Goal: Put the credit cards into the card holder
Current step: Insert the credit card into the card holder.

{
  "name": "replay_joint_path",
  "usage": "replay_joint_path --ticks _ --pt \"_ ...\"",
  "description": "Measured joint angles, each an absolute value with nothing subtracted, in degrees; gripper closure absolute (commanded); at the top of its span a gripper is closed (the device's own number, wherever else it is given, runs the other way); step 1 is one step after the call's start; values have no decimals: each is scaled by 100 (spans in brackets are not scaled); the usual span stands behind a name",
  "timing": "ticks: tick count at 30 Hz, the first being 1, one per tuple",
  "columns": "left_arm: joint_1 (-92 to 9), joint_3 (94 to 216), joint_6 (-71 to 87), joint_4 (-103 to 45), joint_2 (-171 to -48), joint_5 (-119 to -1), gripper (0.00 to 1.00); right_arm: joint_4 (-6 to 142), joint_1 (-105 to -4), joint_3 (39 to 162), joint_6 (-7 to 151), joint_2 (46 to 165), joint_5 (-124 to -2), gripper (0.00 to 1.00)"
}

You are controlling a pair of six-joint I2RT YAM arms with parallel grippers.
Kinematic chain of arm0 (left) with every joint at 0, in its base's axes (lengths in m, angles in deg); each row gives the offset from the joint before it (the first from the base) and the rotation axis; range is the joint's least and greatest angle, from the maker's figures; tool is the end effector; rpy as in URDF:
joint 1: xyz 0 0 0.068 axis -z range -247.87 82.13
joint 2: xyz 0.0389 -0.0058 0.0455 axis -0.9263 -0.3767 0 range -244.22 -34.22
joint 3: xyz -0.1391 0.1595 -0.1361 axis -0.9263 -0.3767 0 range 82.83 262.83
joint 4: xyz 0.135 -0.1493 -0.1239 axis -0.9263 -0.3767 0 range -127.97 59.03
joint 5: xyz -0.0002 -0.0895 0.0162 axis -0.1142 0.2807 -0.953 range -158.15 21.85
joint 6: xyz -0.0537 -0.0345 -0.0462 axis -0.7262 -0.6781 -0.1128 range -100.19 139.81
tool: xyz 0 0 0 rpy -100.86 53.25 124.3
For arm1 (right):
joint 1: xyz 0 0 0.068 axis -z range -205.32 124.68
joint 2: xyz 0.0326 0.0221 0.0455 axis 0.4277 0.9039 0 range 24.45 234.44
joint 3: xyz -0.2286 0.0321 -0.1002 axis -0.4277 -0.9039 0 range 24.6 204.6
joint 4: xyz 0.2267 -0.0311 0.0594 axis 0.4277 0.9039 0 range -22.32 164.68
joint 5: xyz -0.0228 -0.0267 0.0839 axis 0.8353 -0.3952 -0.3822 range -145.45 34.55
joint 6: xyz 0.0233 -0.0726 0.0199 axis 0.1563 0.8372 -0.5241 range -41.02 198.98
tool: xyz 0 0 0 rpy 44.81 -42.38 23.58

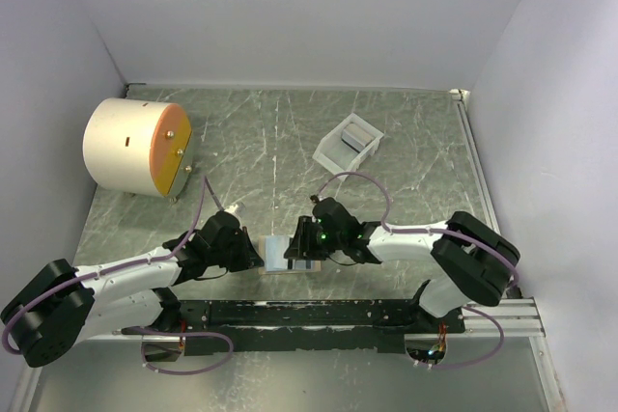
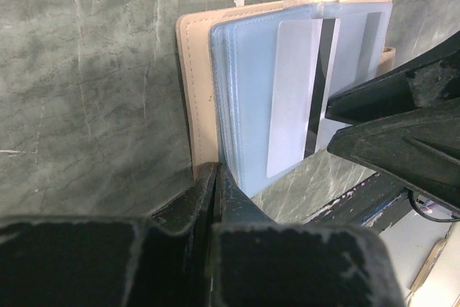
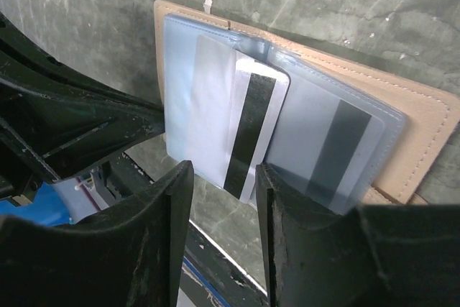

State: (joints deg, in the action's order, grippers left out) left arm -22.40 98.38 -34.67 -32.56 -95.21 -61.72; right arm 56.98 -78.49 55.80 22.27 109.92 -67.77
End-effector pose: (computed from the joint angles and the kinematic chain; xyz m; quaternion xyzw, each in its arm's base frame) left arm 0.1311 -0.1441 0.1087 -0.0525 0.9278 -0.3136 0.1952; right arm 0.1553 0.2315 0.1163 -0.0140 0.9146 0.3775 0.1444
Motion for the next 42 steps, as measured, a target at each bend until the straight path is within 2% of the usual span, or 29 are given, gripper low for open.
replay_joint_path --ticks 19,26,34,39,42 --pt "-2240 9804 -3471 -3186 -9519 -6165 90 5473 -7940 5696 2461 11221 -6818 63" --pt "-2240 9804 -3471 -3182 -9521 -6163 90 5493 -7943 5762 2623 11285 -6816 69" --pt "-2240 9804 -3484 -3134 -9562 -6141 90 5454 -7940 5821 2872 11398 -6916 71" --pt "-2240 9804 -3493 -3116 -9578 -6139 90 5419 -7943 5834 2992 11413 -6943 61" --pt "-2240 9804 -3511 -3114 -9580 -6139 90 5456 -7945 5842 3005 11359 -6903 59"
